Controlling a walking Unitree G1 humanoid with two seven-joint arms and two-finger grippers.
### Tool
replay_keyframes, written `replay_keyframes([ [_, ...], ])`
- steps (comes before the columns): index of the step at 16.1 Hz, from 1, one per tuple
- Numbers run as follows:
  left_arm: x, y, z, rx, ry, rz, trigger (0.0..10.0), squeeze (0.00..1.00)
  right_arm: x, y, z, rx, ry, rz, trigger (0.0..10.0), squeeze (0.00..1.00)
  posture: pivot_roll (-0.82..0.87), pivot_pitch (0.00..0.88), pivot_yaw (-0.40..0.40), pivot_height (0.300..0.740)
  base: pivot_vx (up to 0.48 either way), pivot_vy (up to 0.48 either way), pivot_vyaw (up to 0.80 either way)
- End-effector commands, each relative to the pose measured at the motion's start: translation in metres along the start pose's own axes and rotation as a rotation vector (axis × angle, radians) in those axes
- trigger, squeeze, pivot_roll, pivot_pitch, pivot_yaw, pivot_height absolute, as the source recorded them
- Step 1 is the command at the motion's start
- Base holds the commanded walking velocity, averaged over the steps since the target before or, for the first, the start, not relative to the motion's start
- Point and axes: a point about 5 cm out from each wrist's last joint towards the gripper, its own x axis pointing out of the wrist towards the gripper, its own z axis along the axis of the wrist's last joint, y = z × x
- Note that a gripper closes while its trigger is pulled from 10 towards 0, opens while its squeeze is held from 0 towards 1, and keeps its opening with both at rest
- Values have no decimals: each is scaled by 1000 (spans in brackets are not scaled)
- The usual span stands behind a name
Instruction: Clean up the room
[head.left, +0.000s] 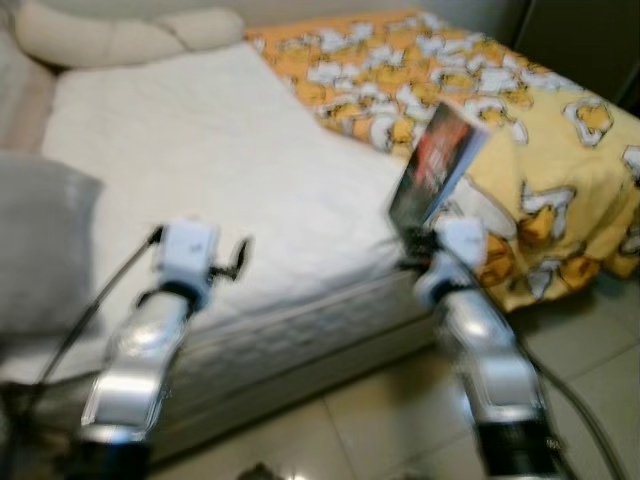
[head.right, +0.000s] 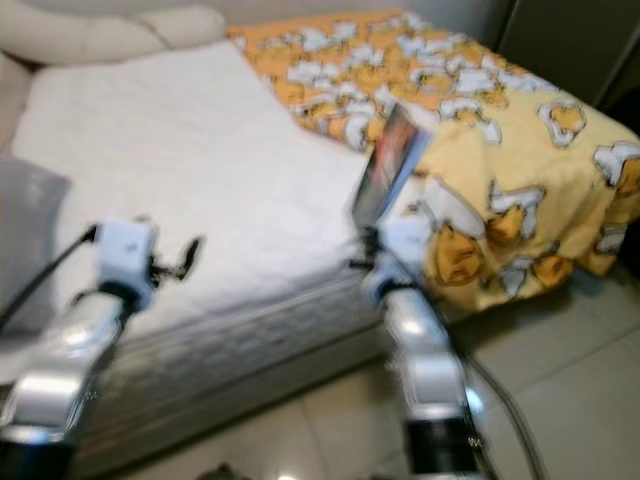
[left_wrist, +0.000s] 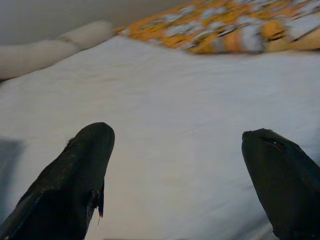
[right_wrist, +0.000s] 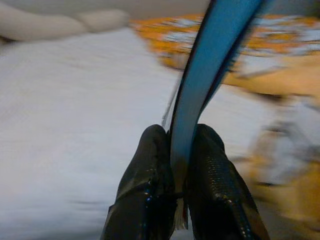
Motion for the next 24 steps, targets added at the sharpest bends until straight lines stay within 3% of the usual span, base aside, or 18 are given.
replay_keyframes([
  [1, 3, -6, 6, 4, -22, -18, 10000, 59, 1, -6, 13, -20, -50, -6, 10000, 0, 63, 0, 31, 740, 0, 480, 0],
  [3, 5, -5, 7, 29, -26, -19, 10000, 71, 2, -9, 12, -27, -46, -24, 10000, 0, 73, 0, 31, 740, 0, 227, 0],
  [6, 7, -8, 10, 55, -32, -35, 10000, 90, 3, -7, 16, -41, -57, -1, 10000, 0, 75, 0, 28, 740, 0, -401, 0],
  [10, 8, -8, 11, -45, -37, 5, 10000, 67, 3, -6, 14, -20, -51, 8, 10000, 0, 72, 0, 28, 740, 0, -88, 0],
  [18, 9, -12, 12, -44, -50, -8, 10000, 75, 1, -15, 10, -9, -29, -22, 10000, 0, 65, 0, 31, 740, 0, 0, 0],
  [24, 10, -13, 13, -49, -47, -23, 10000, 78, 2, -14, 10, 0, -21, -18, 10000, 0, 58, 0, 36, 740, 281, 0, 0],
])
